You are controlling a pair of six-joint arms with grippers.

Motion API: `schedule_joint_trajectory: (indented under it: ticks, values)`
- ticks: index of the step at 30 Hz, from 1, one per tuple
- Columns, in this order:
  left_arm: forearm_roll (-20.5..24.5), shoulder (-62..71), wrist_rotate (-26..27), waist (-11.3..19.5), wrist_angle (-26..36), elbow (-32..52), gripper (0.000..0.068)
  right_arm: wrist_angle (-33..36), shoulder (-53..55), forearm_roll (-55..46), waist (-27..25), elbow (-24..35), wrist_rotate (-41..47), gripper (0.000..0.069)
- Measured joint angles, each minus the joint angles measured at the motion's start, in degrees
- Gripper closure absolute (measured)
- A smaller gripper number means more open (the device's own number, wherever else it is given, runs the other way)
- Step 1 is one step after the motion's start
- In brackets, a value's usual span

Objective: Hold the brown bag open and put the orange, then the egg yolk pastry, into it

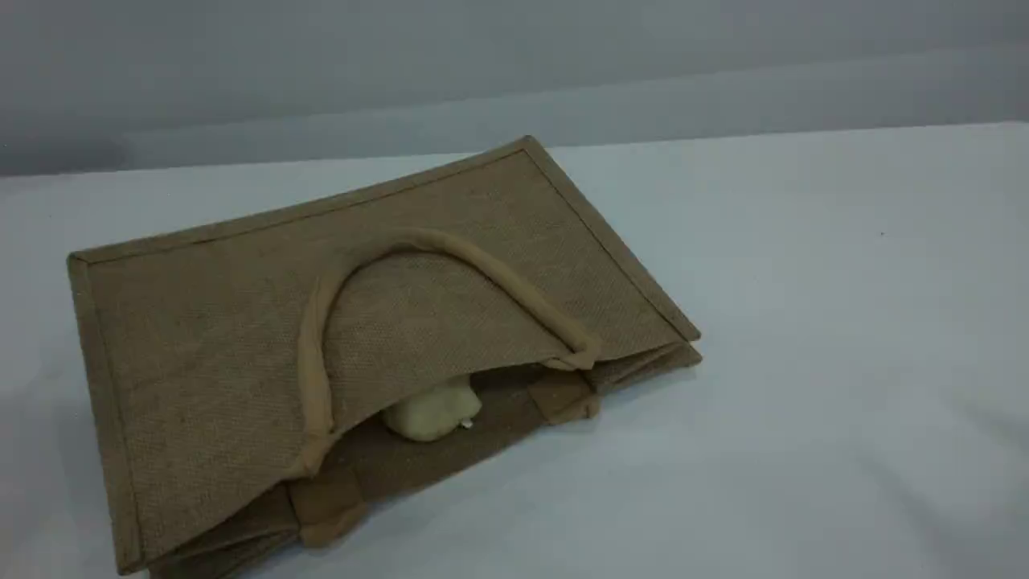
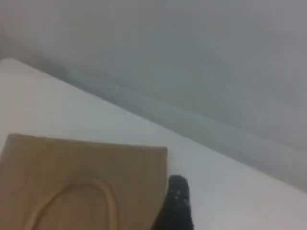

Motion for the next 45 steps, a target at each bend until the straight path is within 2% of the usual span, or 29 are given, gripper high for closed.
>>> schedule_joint_trajectory:
  ticks: [5, 14, 25, 30, 35, 40, 45]
  values:
    - [0.72, -10.71, 0.00, 0.00, 0.00, 7.75, 0.0189, 3.72, -7.34, 0.00, 0.00, 0.00, 2.49, 0.0122]
    - [0.24, -33.62, -1.27, 0.00, -0.01, 24.07, 0.0189, 15.62, -18.82, 0.05, 0.10, 0.05, 6.29, 0.0123]
    - [0.24, -54.32, -1.35, 0.00, -0.03, 39.69, 0.0189, 15.61, -30.04, 0.17, 0.10, 1.58, 7.30, 0.0152]
    - [-2.12, -57.31, -2.21, -0.12, -0.03, 44.80, 0.0189, 15.61, -36.25, 0.10, 0.10, 7.61, 7.30, 0.0157]
    - [-5.82, -60.42, -3.26, -0.12, -0.14, 50.81, 0.0189, 15.61, -43.32, 0.05, 0.10, 16.69, 7.30, 0.0159]
    - [-5.41, -62.61, -3.21, -0.12, -0.17, 58.66, 0.0189, 15.61, -48.63, -1.31, 0.10, 27.65, 6.65, 0.0159]
    - [-5.41, -62.55, -3.15, -0.12, -0.24, 65.71, 0.0189, 13.97, -49.67, -6.83, 0.10, 37.16, 6.82, 0.0160]
